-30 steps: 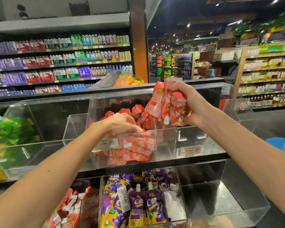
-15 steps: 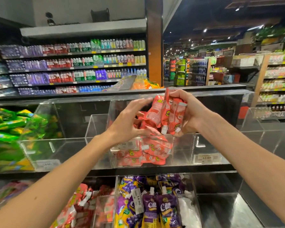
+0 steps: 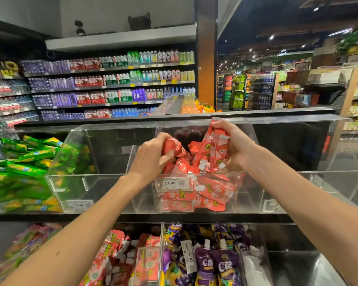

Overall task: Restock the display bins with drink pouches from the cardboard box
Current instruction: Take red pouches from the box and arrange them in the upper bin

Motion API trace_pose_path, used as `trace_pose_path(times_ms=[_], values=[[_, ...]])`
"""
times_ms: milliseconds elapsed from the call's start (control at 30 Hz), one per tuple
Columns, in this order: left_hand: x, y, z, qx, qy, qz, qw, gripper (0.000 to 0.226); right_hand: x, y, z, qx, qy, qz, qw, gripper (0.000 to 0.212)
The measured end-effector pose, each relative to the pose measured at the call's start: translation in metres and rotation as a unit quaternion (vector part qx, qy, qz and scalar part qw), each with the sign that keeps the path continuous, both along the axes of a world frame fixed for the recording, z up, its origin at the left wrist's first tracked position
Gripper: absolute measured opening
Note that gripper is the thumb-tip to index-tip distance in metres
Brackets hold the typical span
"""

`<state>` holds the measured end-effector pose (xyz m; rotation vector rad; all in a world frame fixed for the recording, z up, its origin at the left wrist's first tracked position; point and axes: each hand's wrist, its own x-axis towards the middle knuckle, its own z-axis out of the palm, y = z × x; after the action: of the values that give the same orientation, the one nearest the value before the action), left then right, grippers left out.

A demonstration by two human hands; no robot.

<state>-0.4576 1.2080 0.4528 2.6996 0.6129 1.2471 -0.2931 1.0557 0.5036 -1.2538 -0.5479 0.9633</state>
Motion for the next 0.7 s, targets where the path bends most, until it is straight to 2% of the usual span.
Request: trace_pose_path(times_ms=[133, 200, 300, 400, 467, 533, 633, 667, 700], values=[[0.020, 0.017, 0.006, -0.024, 0.016, 0.035, 0.999, 0.022, 0.008, 0.004, -0.002, -0.004, 0.010, 0.014, 1.000, 0.040], [0.034, 0.026, 0.006, -0.022, 0.052, 0.061, 0.997, 0.024, 0.010, 0.008, -0.002, -0.011, 0.001, 0.011, 1.000, 0.041], [0.053, 0.036, 0.006, 0.050, 0.137, 0.145, 0.979, 0.035, 0.012, 0.011, -0.001, -0.012, -0.004, 0.006, 1.000, 0.041], [0.065, 0.039, 0.007, 0.093, 0.133, 0.201, 0.966, 0.036, 0.016, 0.013, -0.001, -0.024, 0.018, 0.014, 0.999, 0.040], [0.069, 0.044, 0.004, 0.112, 0.132, 0.225, 0.959, 0.030, 0.020, 0.014, -0.001, -0.033, 0.024, 0.016, 0.999, 0.042], [0.069, 0.049, 0.001, 0.128, 0.166, 0.228, 0.951, 0.023, 0.024, 0.015, -0.001, -0.035, 0.022, 0.013, 0.999, 0.042], [0.072, 0.050, -0.001, 0.169, 0.280, 0.215, 0.920, 0.022, 0.026, 0.015, 0.000, -0.023, 0.015, 0.007, 1.000, 0.042], [0.072, 0.048, 0.003, 0.143, 0.282, 0.202, 0.927, 0.028, 0.027, 0.016, 0.000, -0.018, 0.008, 0.004, 1.000, 0.042], [0.070, 0.045, 0.010, 0.089, 0.246, 0.168, 0.950, 0.033, 0.027, 0.017, 0.001, -0.012, -0.002, 0.004, 1.000, 0.041]])
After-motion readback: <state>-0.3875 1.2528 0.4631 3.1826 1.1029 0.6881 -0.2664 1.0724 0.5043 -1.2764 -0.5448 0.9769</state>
